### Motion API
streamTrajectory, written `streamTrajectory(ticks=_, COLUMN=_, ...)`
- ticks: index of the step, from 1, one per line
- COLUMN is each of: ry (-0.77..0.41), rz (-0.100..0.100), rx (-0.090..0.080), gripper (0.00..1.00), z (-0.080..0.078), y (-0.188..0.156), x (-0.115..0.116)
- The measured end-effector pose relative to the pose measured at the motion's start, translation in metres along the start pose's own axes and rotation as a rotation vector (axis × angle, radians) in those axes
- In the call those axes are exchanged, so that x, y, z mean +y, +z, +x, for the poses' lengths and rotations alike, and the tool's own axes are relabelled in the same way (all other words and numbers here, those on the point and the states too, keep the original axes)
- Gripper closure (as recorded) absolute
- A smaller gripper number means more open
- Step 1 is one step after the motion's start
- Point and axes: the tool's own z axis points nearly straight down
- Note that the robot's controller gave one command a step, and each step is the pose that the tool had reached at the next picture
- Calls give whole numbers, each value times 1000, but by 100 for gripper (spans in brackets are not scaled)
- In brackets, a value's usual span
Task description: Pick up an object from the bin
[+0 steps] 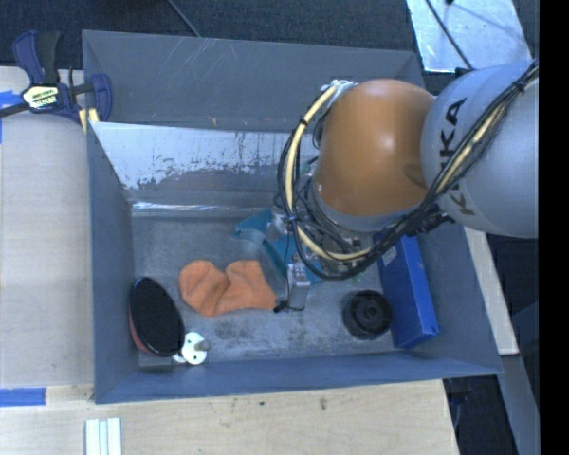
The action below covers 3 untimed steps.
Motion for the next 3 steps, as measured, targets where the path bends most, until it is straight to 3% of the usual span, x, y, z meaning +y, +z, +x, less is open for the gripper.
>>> streamTrajectory(ticks=1, ry=2, rz=-1, rx=-9, gripper=0, z=-2, y=-5, x=0)
streamTrajectory(ticks=2, ry=-47, rz=-2, rx=-16, gripper=0, z=-36, y=47, x=11)
streamTrajectory(ticks=3, ry=-83, rz=-1, rx=-8, gripper=0, z=-33, y=99, x=13)
